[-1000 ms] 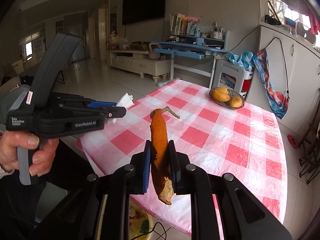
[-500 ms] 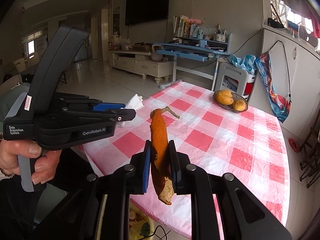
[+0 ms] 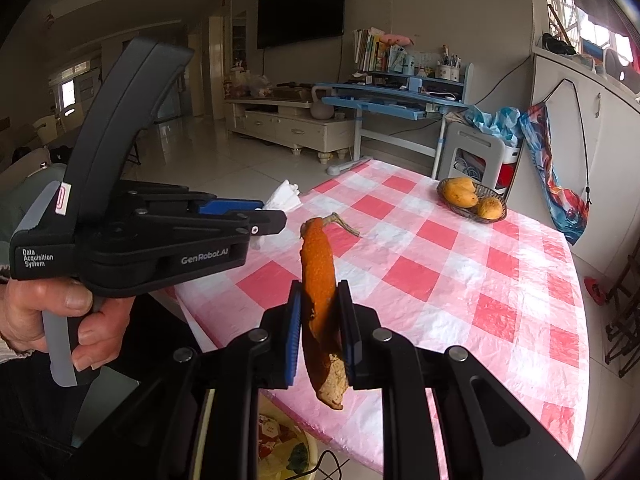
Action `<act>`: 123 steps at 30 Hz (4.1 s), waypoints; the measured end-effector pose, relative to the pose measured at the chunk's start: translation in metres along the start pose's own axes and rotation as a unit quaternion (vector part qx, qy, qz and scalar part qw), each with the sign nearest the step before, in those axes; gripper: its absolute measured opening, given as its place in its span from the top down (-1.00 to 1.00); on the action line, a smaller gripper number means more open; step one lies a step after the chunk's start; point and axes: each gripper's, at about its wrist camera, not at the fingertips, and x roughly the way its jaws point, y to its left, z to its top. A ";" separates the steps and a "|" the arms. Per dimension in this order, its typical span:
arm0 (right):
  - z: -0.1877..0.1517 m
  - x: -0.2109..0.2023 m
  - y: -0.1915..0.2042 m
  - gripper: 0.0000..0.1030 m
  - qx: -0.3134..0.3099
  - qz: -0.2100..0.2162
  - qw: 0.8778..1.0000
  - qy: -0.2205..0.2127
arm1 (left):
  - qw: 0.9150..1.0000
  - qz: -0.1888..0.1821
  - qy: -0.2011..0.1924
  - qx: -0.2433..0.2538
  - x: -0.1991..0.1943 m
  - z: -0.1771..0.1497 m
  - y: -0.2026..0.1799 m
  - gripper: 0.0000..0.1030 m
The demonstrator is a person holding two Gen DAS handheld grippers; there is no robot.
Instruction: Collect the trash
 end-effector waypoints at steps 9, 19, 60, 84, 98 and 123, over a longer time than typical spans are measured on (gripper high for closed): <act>0.000 0.001 0.003 0.64 -0.002 0.007 1.000 0.005 | 1.000 0.002 0.000 -0.003 0.002 0.000 0.001 0.61; -0.001 0.003 0.005 0.64 -0.004 0.013 1.000 0.009 | 1.000 0.004 -0.001 -0.004 0.004 -0.001 0.001 0.61; -0.006 0.012 0.025 0.61 -0.033 0.033 0.998 0.038 | 1.000 0.008 0.003 -0.007 0.009 -0.004 0.008 0.61; -0.007 0.019 0.032 0.61 -0.048 0.042 0.996 0.059 | 1.000 0.009 0.007 -0.008 0.013 -0.008 0.007 0.61; -0.013 0.017 0.038 0.61 -0.051 0.044 0.996 0.067 | 1.000 0.011 0.009 -0.009 0.015 -0.011 0.005 0.61; -0.051 -0.001 0.069 0.12 -0.034 0.029 0.992 0.118 | 0.997 0.002 0.074 0.021 -0.029 -0.071 -0.004 0.51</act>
